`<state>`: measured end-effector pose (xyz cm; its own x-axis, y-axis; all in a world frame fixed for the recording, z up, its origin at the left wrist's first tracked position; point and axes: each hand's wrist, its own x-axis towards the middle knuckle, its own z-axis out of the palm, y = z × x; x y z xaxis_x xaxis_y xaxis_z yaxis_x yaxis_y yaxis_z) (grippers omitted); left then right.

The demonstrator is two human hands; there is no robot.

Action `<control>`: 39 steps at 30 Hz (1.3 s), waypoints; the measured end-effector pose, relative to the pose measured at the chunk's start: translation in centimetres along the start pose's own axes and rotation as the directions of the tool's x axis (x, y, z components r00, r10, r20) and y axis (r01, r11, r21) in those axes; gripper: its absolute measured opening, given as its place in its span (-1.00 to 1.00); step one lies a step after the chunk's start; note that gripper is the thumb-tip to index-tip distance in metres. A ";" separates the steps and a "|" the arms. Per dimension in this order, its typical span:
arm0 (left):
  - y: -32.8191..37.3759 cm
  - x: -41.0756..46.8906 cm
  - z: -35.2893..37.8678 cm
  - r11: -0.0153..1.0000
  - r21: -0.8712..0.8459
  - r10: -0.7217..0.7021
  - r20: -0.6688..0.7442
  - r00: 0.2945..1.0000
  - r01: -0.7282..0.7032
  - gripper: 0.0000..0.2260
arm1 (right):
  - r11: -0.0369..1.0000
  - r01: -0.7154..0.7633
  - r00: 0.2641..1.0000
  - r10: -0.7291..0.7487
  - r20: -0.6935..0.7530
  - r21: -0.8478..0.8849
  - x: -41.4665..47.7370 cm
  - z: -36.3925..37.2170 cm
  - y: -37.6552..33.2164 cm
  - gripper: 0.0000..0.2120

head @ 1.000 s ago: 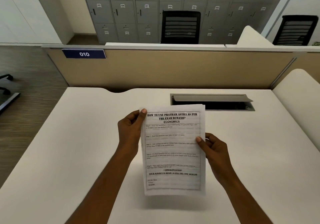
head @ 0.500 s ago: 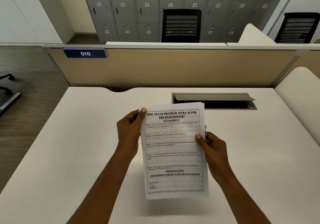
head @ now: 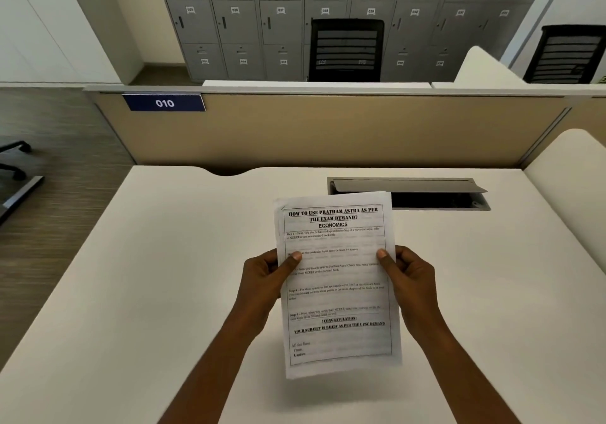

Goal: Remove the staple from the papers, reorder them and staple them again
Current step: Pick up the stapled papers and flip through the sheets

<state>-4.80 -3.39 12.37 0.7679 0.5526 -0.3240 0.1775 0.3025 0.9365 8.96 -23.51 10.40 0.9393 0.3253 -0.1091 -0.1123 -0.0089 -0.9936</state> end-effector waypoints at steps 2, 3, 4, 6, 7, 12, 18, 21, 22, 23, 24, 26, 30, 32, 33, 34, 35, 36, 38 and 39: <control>0.3 -0.1 0.1 0.999 -0.028 0.020 -0.017 1.000 -0.020 -0.83 | 0.996 0.031 0.998 -0.035 -0.044 -0.081 0.3 0.2 0.1 -0.85; 0.5 -0.2 0.2 0.999 -0.043 0.032 -0.026 0.999 -0.033 -0.82 | 0.983 0.051 0.994 -0.066 -0.082 -0.179 0.4 0.4 0.2 -0.80; 0.6 -0.3 0.3 0.998 -0.053 0.043 -0.036 0.998 -0.045 -0.82 | 0.950 0.066 0.987 -0.106 -0.119 -0.304 0.4 0.5 0.4 -0.73; 0.8 -0.4 0.6 0.996 -0.060 0.067 -0.062 0.996 -0.071 -0.82 | 0.857 0.100 0.970 -0.197 -0.142 -0.506 -0.1 1.1 0.2 -0.57; 0.8 -0.5 0.7 0.995 -0.060 0.080 -0.075 0.994 -0.085 -0.84 | 0.829 0.141 0.962 -0.243 -0.122 -0.541 -0.6 1.6 -0.2 -0.54; 0.5 -1.2 2.3 0.985 0.029 0.174 -0.113 0.978 -0.171 -0.84 | 0.830 0.322 0.947 -0.287 0.146 -0.456 -3.6 5.0 -3.0 -0.58; -0.4 -2.3 4.2 0.939 0.152 0.327 -0.127 0.936 -0.308 -0.80 | 0.962 0.144 0.960 -0.079 0.268 -0.231 -5.3 7.6 -4.4 -0.54; -0.7 -2.6 4.7 0.864 0.218 0.466 -0.002 0.885 -0.455 -0.75 | 0.978 0.147 0.954 -0.100 0.284 -0.150 -5.4 7.6 -4.6 -0.46; -0.8 -2.7 4.8 0.841 0.226 0.489 0.067 0.870 -0.491 -0.66 | 0.979 0.156 0.950 -0.111 0.293 -0.134 -5.5 7.4 -4.6 -0.46; -0.9 -2.8 4.8 0.829 0.224 0.494 0.133 0.859 -0.512 -0.57 | 0.979 0.162 0.947 -0.119 0.299 -0.125 -5.5 7.1 -4.5 -0.47; -1.1 -2.9 4.8 0.823 0.219 0.492 0.188 0.850 -0.524 -0.48 | 0.979 0.166 0.946 -0.123 0.299 -0.122 -5.5 6.9 -4.6 -0.48; -1.4 -3.2 4.9 0.810 0.216 0.491 0.259 0.832 -0.545 -0.36 | 0.980 0.163 0.951 -0.124 0.285 -0.116 -5.4 6.3 -4.7 -0.54; -1.5 -3.4 4.9 0.785 0.217 0.515 0.292 0.806 -0.580 -0.35 | 0.989 0.117 0.971 -0.094 0.221 -0.095 -4.8 5.5 -5.1 -0.74; -1.1 -3.3 4.6 0.782 0.215 0.547 0.217 0.809 -0.586 -0.46 | 0.993 0.093 0.976 -0.075 0.207 -0.078 -4.6 4.9 -5.5 -0.76; -0.7 -3.2 4.4 0.774 0.220 0.574 0.150 0.805 -0.593 -0.53 | 0.993 0.089 0.976 -0.071 0.205 -0.079 -4.5 4.5 -5.7 -0.75; -0.4 -3.0 4.1 0.761 0.240 0.606 0.069 0.792 -0.603 -0.58 | 0.992 0.093 0.975 -0.073 0.211 -0.083 -4.5 4.2 -6.1 -0.73; -0.2 -2.7 3.6 0.750 0.269 0.630 -0.012 0.776 -0.605 -0.61 | 0.991 0.101 0.972 -0.079 0.223 -0.090 -4.5 3.8 -6.5 -0.71; 0.1 -2.2 3.0 0.745 0.307 0.640 -0.077 0.765 -0.592 -0.62 | 0.990 0.110 0.968 -0.085 0.236 -0.091 -4.5 3.4 -6.9 -0.70; 0.3 -1.1 1.7 0.778 0.360 0.589 -0.137 0.796 -0.514 -0.50 | 0.991 0.114 0.961 -0.092 0.261 -0.071 -4.3 2.7 -7.8 -0.69; 0.5 -0.6 1.1 0.823 0.342 0.521 -0.133 0.843 -0.454 -0.39 | 0.992 0.111 0.958 -0.092 0.273 -0.057 -4.2 2.3 -8.1 -0.69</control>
<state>-4.55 -4.42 13.22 0.6579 0.7271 0.1963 0.0083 -0.2677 0.9635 5.14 -22.66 18.99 0.8214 0.5703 -0.0056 0.0113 -0.0261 -0.9996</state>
